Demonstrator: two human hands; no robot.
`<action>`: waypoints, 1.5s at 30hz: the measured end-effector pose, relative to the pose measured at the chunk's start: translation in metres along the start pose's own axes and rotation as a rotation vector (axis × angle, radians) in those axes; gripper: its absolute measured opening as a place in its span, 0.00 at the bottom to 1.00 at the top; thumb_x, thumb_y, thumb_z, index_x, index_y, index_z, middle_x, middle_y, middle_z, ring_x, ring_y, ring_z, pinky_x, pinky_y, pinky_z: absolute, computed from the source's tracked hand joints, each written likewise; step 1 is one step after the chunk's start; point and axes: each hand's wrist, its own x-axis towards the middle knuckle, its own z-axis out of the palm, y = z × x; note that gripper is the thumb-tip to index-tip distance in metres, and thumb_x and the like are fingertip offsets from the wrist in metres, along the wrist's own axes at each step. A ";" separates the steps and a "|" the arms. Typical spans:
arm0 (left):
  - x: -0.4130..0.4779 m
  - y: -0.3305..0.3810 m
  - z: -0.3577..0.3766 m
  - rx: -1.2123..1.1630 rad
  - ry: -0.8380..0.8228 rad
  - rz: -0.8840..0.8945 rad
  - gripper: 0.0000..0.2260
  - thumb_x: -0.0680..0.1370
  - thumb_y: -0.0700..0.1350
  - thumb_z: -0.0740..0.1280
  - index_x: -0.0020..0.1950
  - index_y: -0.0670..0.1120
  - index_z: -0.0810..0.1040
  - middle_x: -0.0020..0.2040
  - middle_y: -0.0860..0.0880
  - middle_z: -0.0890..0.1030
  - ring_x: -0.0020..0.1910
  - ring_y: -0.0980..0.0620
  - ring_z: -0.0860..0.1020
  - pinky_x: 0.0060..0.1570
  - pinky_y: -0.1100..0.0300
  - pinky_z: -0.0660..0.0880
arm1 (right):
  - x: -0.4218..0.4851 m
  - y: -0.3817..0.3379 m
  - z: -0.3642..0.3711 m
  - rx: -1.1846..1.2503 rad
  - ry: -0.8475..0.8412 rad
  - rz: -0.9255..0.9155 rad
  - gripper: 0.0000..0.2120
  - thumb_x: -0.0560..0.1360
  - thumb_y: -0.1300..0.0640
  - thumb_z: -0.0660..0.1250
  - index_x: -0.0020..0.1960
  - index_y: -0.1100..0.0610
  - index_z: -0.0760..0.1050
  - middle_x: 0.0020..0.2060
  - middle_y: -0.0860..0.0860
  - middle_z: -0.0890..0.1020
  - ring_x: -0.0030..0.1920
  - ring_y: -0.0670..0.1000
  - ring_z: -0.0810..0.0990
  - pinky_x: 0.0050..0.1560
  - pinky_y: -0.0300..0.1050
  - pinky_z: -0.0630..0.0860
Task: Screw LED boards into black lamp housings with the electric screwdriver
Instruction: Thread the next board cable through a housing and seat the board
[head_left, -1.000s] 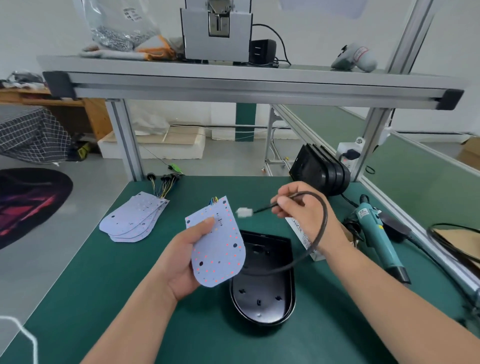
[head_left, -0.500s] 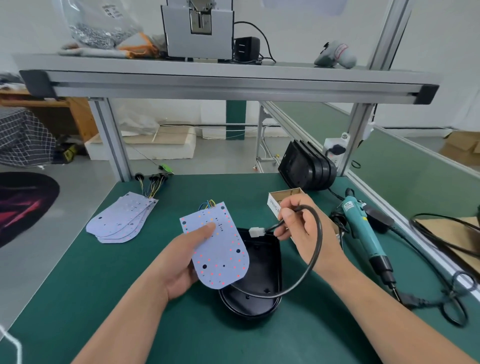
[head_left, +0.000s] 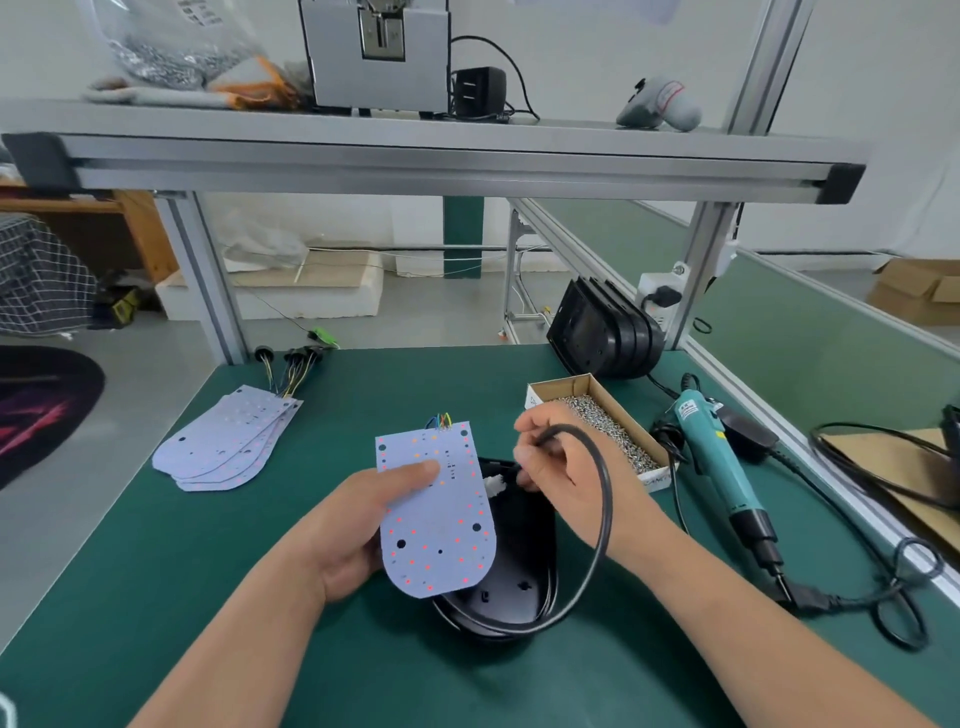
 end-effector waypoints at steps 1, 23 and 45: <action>0.000 0.000 0.001 -0.007 0.007 -0.001 0.17 0.77 0.51 0.72 0.61 0.43 0.87 0.62 0.40 0.86 0.61 0.39 0.85 0.70 0.38 0.75 | 0.001 0.000 0.002 -0.039 -0.009 0.000 0.08 0.81 0.53 0.66 0.57 0.42 0.74 0.48 0.43 0.82 0.47 0.50 0.85 0.50 0.45 0.82; 0.000 -0.013 0.021 -0.229 -0.184 0.054 0.21 0.77 0.53 0.73 0.66 0.45 0.85 0.59 0.42 0.85 0.50 0.42 0.85 0.49 0.50 0.82 | -0.002 -0.009 0.021 0.303 0.013 0.136 0.07 0.75 0.62 0.73 0.48 0.52 0.87 0.50 0.50 0.88 0.57 0.49 0.85 0.61 0.45 0.78; -0.005 -0.014 0.027 -0.182 -0.281 0.089 0.23 0.75 0.58 0.75 0.64 0.44 0.86 0.60 0.43 0.85 0.55 0.45 0.85 0.53 0.54 0.82 | 0.011 -0.001 0.029 -0.156 -0.183 0.040 0.19 0.83 0.41 0.62 0.73 0.39 0.68 0.62 0.35 0.80 0.63 0.42 0.81 0.63 0.54 0.78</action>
